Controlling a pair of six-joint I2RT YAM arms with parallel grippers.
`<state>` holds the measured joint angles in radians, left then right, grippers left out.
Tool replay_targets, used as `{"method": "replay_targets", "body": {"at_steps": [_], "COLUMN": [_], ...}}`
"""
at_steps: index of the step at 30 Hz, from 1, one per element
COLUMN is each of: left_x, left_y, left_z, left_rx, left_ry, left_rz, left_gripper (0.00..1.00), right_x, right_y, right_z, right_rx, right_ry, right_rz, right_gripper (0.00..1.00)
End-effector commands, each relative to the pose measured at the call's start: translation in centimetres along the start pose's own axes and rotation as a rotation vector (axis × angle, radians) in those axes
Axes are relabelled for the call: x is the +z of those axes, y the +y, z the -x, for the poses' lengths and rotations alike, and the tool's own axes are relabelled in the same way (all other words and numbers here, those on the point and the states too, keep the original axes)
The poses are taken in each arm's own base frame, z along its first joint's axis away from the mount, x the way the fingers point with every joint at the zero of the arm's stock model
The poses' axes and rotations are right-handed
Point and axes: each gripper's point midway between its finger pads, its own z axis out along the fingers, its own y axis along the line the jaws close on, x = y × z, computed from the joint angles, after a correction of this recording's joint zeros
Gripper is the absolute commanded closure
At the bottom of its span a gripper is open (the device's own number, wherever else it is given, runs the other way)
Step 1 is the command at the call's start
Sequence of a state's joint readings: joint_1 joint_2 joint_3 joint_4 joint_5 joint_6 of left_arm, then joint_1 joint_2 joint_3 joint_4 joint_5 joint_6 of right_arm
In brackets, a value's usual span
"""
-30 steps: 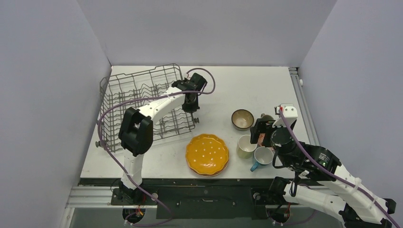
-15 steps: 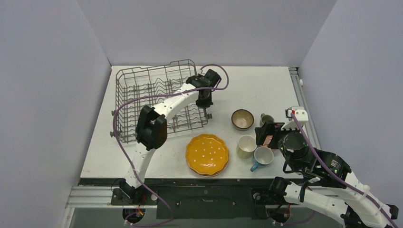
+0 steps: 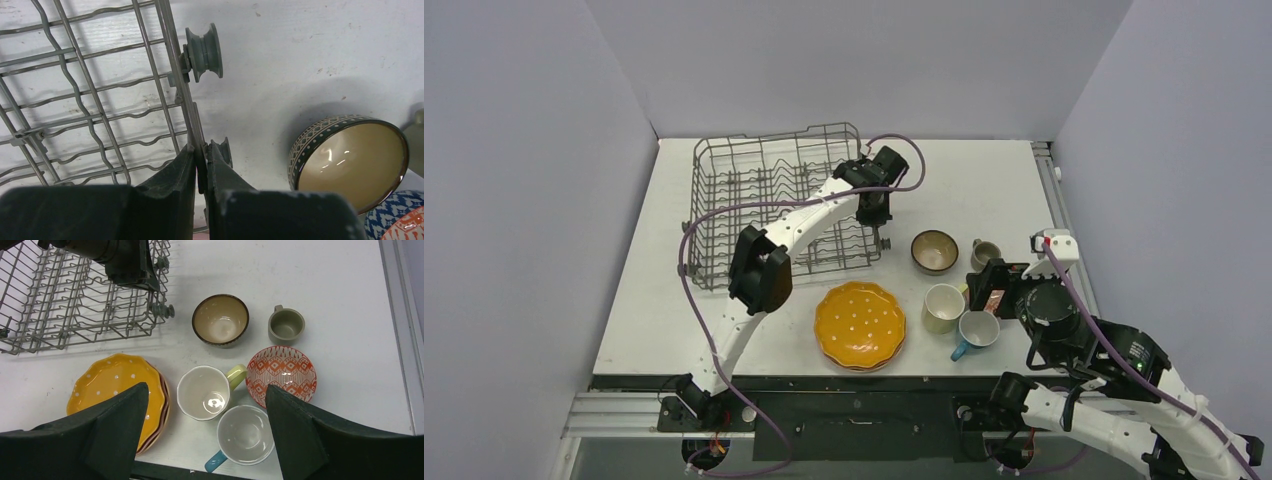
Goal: Load the mixed dishes into the dish rack
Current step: Move the dish rack to the center of the board.
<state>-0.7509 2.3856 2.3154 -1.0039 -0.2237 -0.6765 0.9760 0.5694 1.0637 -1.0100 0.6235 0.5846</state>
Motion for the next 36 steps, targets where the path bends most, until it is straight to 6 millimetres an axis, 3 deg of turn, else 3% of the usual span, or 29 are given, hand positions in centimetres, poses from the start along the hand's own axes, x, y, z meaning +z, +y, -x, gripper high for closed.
{"method": "replay_targets", "body": {"at_steps": [1, 8, 15, 20, 30, 36], "left_x": [-3.1, -2.6, -3.6, -4.7, -7.2, -9.9], "left_y": [-7.3, -7.7, -7.4, -7.0, -5.2, -4.2], "left_z": [4.0, 3.3, 3.7, 3.8, 3.9, 4.0], "left_rx": [0.016, 0.048, 0.082, 0.104, 0.155, 0.202], "left_ry": [-0.142, -0.114, -0.128, -0.137, -0.162, -0.198], "left_rz": [-0.286, -0.309, -0.309, -0.302, -0.243, -0.190], "left_gripper": [1.00, 1.00, 0.67, 0.54, 0.44, 0.38], "right_x": [-0.8, -1.1, -1.2, -1.2, -1.4, -1.6], "right_y": [-0.5, -0.5, -0.4, -0.3, 0.0, 0.6], "right_z": [1.0, 0.9, 1.0, 1.0, 1.5, 1.9], "right_rx": [0.009, 0.021, 0.020, 0.020, 0.028, 0.043], "right_ry": [-0.029, -0.033, -0.027, -0.022, -0.020, -0.019], "right_rz": [0.006, 0.020, 0.030, 0.028, 0.040, 0.067], "right_gripper": [0.18, 0.18, 0.18, 0.18, 0.18, 0.18]}}
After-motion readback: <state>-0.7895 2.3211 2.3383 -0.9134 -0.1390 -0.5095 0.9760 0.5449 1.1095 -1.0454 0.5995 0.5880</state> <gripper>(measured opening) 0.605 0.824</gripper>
